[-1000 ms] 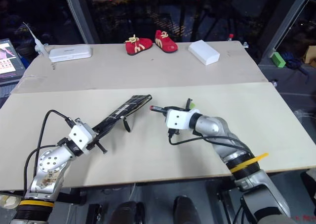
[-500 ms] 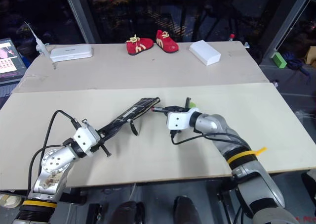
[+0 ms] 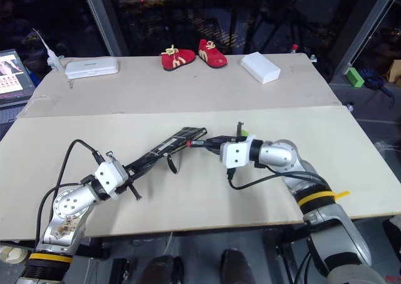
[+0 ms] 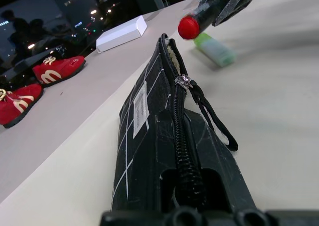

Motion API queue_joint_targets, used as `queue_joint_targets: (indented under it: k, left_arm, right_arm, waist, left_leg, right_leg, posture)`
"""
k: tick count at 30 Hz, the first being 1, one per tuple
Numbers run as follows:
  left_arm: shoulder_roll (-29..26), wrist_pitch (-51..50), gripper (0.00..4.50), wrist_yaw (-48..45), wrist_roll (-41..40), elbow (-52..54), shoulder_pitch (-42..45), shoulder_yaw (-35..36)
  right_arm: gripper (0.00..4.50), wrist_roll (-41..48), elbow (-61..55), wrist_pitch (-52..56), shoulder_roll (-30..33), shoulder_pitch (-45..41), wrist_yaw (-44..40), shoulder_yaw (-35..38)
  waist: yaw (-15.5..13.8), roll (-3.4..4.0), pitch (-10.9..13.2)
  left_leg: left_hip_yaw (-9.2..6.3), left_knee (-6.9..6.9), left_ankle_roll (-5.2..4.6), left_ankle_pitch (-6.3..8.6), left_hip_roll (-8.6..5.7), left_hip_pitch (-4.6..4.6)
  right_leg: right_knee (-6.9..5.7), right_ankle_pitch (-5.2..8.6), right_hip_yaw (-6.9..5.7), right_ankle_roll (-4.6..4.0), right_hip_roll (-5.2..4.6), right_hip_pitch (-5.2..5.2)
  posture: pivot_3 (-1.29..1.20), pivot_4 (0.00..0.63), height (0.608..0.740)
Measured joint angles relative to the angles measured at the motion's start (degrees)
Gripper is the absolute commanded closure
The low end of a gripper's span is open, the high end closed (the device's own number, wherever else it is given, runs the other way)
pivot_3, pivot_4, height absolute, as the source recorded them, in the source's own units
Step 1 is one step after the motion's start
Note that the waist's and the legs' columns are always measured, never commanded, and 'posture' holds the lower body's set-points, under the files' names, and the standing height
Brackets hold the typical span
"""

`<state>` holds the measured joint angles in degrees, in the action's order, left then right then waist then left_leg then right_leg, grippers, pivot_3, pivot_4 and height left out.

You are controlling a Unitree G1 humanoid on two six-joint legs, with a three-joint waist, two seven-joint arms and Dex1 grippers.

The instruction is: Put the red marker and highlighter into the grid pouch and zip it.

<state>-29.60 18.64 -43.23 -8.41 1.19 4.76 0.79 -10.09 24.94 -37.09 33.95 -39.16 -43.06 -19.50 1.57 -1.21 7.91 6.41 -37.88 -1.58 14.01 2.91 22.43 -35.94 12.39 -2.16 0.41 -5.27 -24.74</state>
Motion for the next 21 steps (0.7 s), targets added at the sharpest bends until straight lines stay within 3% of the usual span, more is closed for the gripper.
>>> queue_joint_targets:
  k: [21]
  left_arm:
    - [0.6, -1.0, 4.50, 0.0, 0.0, 1.3, 0.0, -1.0]
  right_arm:
    - [4.00, -9.1, 7.3, -3.1, -3.6, -5.4, 4.2, -1.3]
  waist:
    - [-0.5, 0.00, 0.0]
  left_leg:
    - [0.02, 0.00, 0.00, 0.00, 0.01, -0.12]
  right_leg:
    - [0.01, 0.00, 0.00, -0.01, 0.01, 0.12]
  posture:
    - [0.00, 0.150, 0.740]
